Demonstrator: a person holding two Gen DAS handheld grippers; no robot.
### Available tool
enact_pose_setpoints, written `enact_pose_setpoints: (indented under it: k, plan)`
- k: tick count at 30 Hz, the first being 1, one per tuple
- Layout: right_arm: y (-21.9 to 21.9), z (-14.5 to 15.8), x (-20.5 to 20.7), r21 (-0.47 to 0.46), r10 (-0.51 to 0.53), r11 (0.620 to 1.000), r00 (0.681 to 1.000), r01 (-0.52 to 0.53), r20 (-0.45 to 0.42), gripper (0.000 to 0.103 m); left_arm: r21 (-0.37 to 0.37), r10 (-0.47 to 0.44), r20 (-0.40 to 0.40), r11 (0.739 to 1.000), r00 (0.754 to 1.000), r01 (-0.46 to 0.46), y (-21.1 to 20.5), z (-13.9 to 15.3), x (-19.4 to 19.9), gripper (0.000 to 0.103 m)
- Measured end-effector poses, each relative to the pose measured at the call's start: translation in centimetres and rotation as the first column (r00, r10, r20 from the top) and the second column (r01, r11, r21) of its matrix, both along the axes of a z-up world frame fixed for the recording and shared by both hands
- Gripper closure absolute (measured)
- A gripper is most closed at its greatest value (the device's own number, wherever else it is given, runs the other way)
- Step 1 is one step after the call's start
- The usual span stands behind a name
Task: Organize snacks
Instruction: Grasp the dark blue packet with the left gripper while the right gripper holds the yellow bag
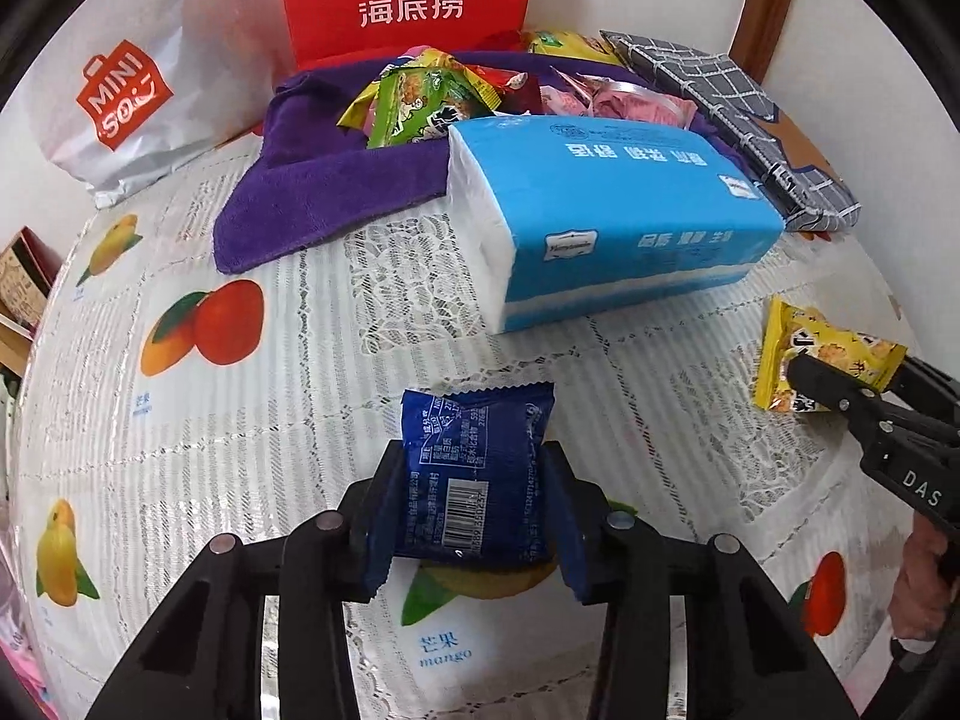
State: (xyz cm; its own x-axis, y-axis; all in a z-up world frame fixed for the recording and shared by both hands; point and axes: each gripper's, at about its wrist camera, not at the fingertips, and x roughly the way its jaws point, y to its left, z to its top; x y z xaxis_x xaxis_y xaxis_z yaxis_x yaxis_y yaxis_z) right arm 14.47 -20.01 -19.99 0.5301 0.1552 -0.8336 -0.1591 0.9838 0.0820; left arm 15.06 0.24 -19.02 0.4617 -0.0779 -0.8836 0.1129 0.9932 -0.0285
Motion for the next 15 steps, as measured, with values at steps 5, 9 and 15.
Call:
enact_pose_setpoints:
  k: [5,9,15]
  plan:
    - [0.0,0.9,-0.1,-0.011,0.003,1.0,1.0,-0.003,0.019,0.056,-0.04,0.003,-0.002,0.999,1.0,-0.003,0.2,0.6,-0.1,0.062]
    - [0.0,2.2,-0.2,-0.009,0.004,1.0,0.999,-0.004,0.047,0.056,-0.083,0.004,-0.001,0.997,1.0,-0.004,0.7,1.6,0.1,0.062]
    - [0.2,4.6,0.3,0.017,-0.001,1.0,0.996,0.0,0.087,0.057,-0.107,0.0,0.039,0.994,0.999,0.004,1.2,4.3,0.1,0.062]
